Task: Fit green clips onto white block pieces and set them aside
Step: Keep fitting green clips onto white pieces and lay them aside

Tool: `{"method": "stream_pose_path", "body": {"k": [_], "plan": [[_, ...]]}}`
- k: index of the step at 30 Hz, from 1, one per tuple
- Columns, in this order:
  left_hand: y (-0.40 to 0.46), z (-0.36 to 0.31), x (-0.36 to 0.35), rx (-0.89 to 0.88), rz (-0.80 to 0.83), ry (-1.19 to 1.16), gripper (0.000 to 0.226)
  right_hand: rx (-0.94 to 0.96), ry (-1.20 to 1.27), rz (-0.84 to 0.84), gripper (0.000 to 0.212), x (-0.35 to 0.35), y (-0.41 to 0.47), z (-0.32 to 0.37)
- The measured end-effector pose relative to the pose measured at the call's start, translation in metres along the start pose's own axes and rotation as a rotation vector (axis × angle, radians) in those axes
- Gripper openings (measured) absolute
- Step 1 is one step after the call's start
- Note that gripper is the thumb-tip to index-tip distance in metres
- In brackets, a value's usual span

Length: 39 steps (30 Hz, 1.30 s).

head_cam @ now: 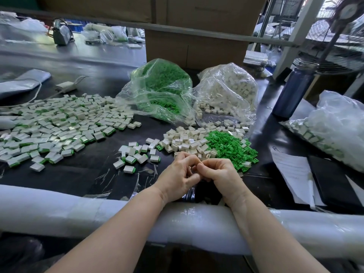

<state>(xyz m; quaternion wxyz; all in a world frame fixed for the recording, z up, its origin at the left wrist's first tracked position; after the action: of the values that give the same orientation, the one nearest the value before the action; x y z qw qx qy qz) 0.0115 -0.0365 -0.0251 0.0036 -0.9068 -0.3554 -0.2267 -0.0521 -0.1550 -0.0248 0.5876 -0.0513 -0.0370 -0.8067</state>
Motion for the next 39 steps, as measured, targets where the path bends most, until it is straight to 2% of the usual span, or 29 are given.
{"method": "stream_pose_path", "body": {"k": [15, 29, 34, 39], "plan": [[0.0007, 0.0010, -0.0007, -0.012, -0.014, -0.028, 0.032, 0.018, -0.001, 0.009, 0.014, 0.0002, 0.0026, -0.0041], [-0.0002, -0.0016, 0.0004, -0.016, -0.007, -0.017, 0.029, 0.017, -0.003, -0.017, 0.015, 0.0009, 0.0029, -0.0045], [-0.0005, -0.0036, 0.0023, -0.037, -0.071, -0.100, 0.014, 0.072, 0.044, 0.003, 0.014, -0.0027, -0.0001, 0.0006], [0.0012, -0.0019, 0.0036, -0.024, -0.178, -0.096, 0.010, 0.121, 0.026, -0.108, 0.011, 0.0000, 0.0004, 0.0024]]}}
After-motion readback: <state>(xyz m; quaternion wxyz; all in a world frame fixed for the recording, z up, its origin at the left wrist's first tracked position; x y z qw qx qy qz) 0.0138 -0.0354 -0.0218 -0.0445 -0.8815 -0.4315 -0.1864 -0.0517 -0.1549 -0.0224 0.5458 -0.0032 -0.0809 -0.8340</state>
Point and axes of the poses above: each hand's wrist, its own y-axis towards the middle knuckle, its own x-axis out of the back of the hand, z = x × y, the point moved 2 cm from there along y, towards the middle knuckle, and after that the axes turned 7 degrees about -y, right-handed, at the moved point
